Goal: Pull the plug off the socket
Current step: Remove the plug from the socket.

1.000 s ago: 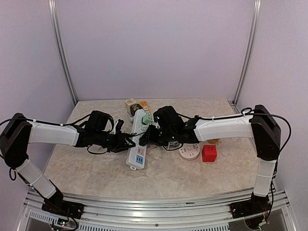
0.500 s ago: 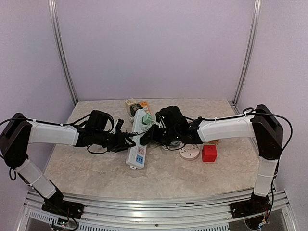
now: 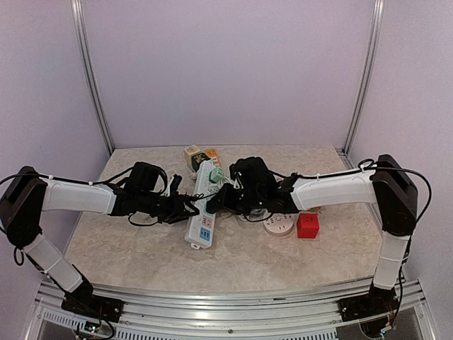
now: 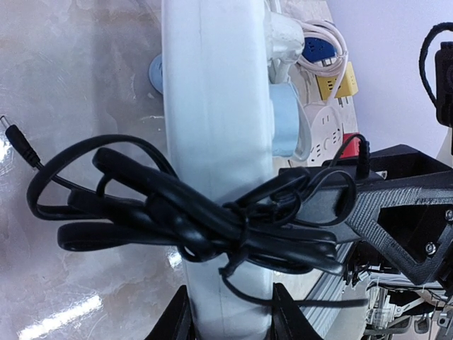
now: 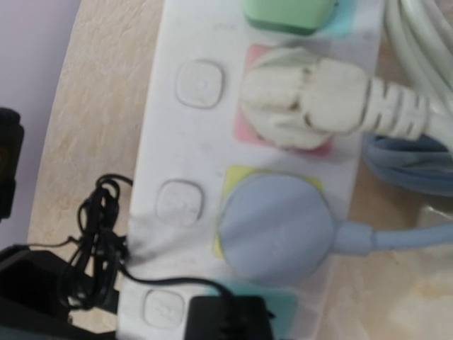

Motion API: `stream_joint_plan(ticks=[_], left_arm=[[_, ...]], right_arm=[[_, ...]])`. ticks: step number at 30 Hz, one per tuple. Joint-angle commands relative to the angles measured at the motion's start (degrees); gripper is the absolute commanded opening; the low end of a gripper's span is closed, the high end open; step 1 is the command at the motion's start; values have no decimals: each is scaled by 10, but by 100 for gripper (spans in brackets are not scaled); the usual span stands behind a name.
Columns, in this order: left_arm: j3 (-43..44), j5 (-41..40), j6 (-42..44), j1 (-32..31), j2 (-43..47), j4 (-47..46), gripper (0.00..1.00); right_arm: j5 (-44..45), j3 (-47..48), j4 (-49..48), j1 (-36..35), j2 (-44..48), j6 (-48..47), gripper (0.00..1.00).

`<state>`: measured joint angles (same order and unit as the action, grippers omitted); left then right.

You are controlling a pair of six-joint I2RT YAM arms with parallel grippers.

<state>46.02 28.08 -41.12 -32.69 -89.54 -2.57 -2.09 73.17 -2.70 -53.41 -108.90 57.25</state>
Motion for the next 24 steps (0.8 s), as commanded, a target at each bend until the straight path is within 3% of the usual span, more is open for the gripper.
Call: stream_joint_plan(ticks=[1, 24], left_arm=[[15, -20, 32, 18, -1, -12, 0], [20, -26, 37, 22, -2, -4, 0]], right_arm=[[95, 24, 49, -5, 50, -57, 0], [184, -28, 17, -20, 152, -69, 0]])
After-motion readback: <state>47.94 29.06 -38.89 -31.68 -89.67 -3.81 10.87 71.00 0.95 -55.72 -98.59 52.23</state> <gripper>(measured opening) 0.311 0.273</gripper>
